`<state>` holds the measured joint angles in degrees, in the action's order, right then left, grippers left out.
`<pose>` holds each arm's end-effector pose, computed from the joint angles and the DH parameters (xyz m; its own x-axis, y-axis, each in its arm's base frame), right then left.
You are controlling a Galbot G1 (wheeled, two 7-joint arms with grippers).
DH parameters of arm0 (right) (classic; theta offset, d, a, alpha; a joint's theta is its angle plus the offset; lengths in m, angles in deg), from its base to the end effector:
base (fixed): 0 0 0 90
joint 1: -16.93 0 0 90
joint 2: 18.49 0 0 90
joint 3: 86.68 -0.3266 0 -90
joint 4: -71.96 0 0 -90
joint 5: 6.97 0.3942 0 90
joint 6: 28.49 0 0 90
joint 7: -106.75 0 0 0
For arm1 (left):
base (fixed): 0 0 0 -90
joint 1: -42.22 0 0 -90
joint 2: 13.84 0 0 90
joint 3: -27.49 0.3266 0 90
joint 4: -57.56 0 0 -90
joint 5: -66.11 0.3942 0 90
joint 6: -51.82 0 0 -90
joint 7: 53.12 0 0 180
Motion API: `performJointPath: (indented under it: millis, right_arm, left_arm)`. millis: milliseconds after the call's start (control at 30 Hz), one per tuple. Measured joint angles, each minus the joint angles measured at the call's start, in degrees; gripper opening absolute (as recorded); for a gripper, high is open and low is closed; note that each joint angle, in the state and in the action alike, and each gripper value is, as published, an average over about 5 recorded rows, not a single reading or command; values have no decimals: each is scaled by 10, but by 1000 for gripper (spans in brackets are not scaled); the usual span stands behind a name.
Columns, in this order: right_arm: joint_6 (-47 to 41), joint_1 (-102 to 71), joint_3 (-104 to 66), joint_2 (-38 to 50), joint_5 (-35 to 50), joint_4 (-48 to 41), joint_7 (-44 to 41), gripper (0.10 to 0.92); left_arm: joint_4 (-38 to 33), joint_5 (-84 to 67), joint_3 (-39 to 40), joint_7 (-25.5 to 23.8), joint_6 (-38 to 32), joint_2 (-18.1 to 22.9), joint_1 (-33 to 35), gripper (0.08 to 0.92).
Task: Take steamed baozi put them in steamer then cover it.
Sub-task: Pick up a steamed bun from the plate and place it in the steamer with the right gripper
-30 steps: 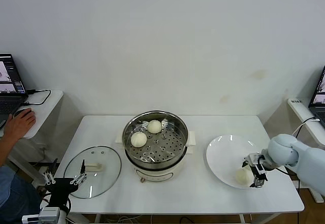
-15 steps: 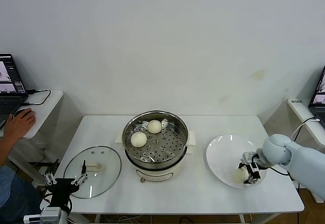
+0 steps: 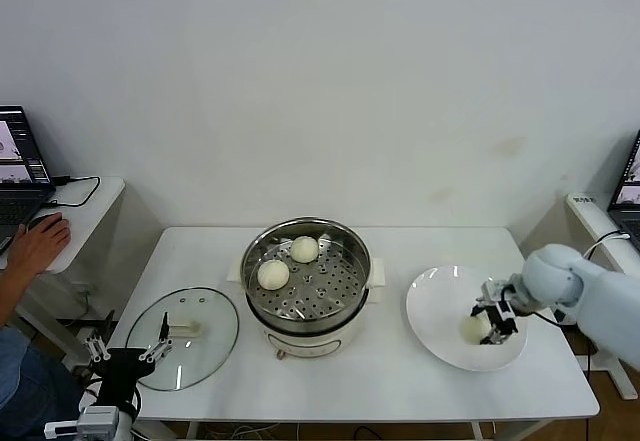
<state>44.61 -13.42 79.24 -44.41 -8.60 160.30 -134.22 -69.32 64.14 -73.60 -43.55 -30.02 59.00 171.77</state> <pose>0.4726 -0.1370 -0.1656 -0.2077 -0.1260 0.9700 -0.9743 -0.0614 -0.2166 0.1952 0.0845 -0.2496 -0.9796 -0.1724 0.1029 -0.1290 0.9333 0.3351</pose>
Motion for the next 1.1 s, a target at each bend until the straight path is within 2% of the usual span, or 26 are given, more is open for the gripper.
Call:
performJointPath:
  millis: [367,733,1100]
  right_arm:
    - [-7,206,85,-46,83,4,-7,602]
    - [4,331,158,-191,145,-6,8,602]
    - [73,329,214,-336,133,-35,10,609]
  left_arm:
    - [-7,-7,-8,0,0,-6,1,823]
    - [-11,-7,-22,3,-1,2,-1,823]
    - [-17,-7,-36,5,-3,12,3,823]
